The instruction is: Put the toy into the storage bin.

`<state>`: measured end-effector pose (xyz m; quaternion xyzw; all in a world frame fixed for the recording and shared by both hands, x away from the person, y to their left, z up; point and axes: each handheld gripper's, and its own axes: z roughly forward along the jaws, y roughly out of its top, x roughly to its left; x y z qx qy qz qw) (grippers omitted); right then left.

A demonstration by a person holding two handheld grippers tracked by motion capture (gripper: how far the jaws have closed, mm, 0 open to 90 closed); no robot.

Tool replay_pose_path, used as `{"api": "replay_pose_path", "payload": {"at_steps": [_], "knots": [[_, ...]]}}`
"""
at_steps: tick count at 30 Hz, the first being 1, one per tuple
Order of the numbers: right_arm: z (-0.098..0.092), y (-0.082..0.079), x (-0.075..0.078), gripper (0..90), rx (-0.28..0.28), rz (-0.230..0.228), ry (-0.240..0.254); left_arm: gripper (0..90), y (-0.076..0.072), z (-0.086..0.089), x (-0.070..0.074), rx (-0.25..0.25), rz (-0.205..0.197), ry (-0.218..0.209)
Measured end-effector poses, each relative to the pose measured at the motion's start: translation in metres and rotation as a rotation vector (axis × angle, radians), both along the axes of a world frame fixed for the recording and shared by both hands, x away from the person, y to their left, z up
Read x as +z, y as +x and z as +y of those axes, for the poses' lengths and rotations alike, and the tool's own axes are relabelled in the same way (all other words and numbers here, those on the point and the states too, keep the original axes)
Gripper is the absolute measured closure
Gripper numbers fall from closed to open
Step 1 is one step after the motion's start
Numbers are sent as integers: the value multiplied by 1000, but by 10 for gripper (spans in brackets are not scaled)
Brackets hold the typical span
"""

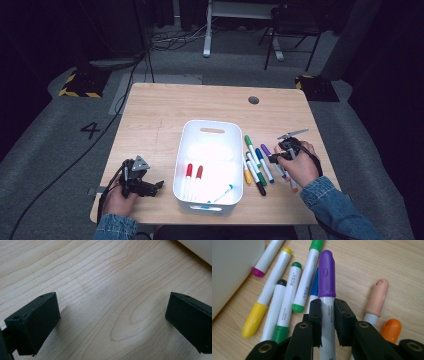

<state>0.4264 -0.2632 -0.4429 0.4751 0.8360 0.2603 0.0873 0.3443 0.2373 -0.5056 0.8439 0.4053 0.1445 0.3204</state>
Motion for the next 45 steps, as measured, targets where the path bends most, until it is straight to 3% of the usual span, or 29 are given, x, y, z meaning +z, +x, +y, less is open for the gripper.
{"api": "replay_pose_path", "payload": {"at_steps": [22, 29, 45], "knots": [[13, -15, 62, 774, 99, -114, 122, 0, -1, 0, 0, -2, 3, 2], [21, -24, 80, 774, 149, -145, 141, 0, -2, 0, 0, 4, 7, 0], [67, -36, 114, 774, 299, -181, 187, 0, -3, -2, 0, 21, 11, -6]]}}
